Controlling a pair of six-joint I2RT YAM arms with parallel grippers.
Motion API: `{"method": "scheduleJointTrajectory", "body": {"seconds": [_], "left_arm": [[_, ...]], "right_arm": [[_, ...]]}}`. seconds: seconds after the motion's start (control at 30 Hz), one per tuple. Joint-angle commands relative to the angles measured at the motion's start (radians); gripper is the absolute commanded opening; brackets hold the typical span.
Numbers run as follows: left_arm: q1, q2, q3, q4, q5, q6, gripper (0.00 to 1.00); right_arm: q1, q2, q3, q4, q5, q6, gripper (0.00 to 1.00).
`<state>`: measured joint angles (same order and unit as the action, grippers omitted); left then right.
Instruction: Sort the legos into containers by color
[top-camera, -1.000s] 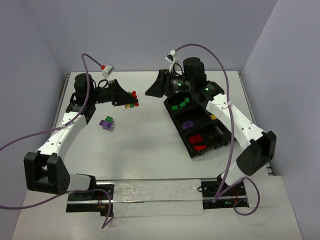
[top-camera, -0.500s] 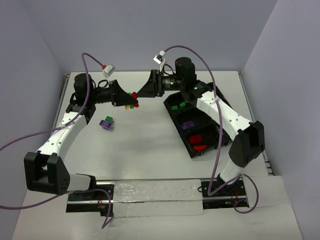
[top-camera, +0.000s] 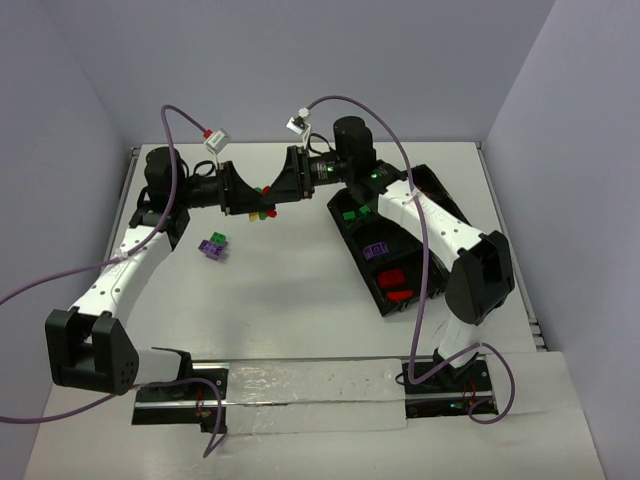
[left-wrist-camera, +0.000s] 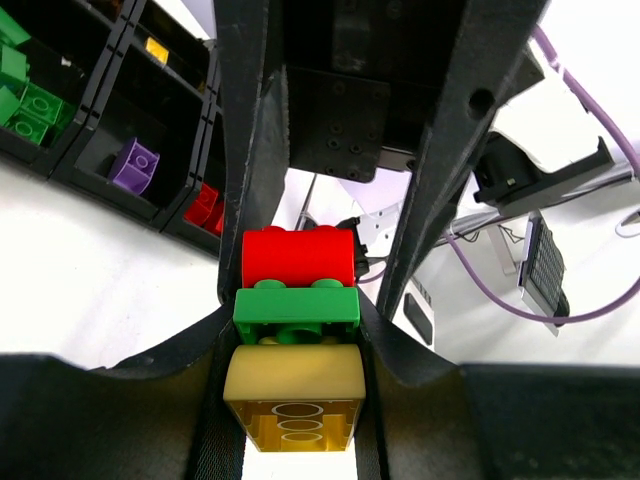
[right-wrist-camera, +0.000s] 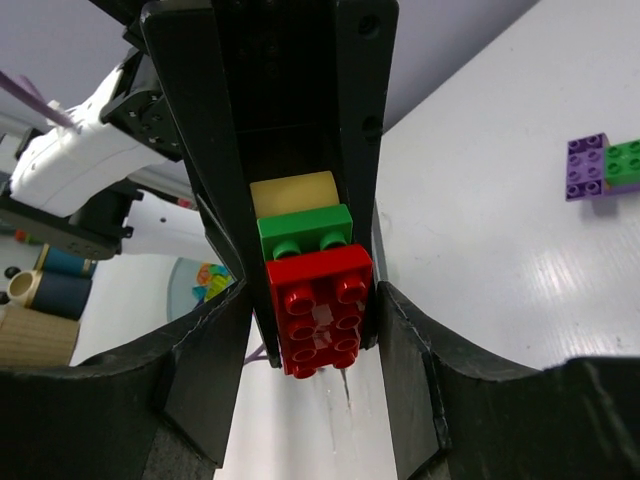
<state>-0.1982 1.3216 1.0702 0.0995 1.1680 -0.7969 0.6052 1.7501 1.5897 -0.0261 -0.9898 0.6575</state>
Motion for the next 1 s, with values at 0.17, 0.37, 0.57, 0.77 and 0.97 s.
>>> {"method": "scheduleJointTrajectory", "body": {"seconds": [0.17, 0.37, 0.57, 0.77, 0.97], "left_arm": [[-0.007, -0.055, -0.001, 0.009, 0.038, 0.05, 0.0], [-0.008, -0.053, 0.005, -0.01, 0.042, 0.063, 0.0], [-0.007, -0.052, 0.005, -0.027, 0.042, 0.076, 0.0], [-0.007, -0.054, 0.004, -0.037, 0.041, 0.085, 0.0], [-0.007, -0.052, 0.008, -0.067, 0.039, 0.1, 0.0]], "right_arm": [[-0.032, -0.022, -0.114, 0.644, -0.141, 0.425, 0.58], [-0.038, 0.004, -0.114, 0.768, -0.154, 0.529, 0.58], [-0.038, 0.014, -0.108, 0.772, -0.138, 0.538, 0.53], [-0.038, 0.015, -0.117, 0.767, -0.117, 0.54, 0.18], [-0.038, 0.001, -0.124, 0.686, -0.08, 0.486, 0.0]]}}
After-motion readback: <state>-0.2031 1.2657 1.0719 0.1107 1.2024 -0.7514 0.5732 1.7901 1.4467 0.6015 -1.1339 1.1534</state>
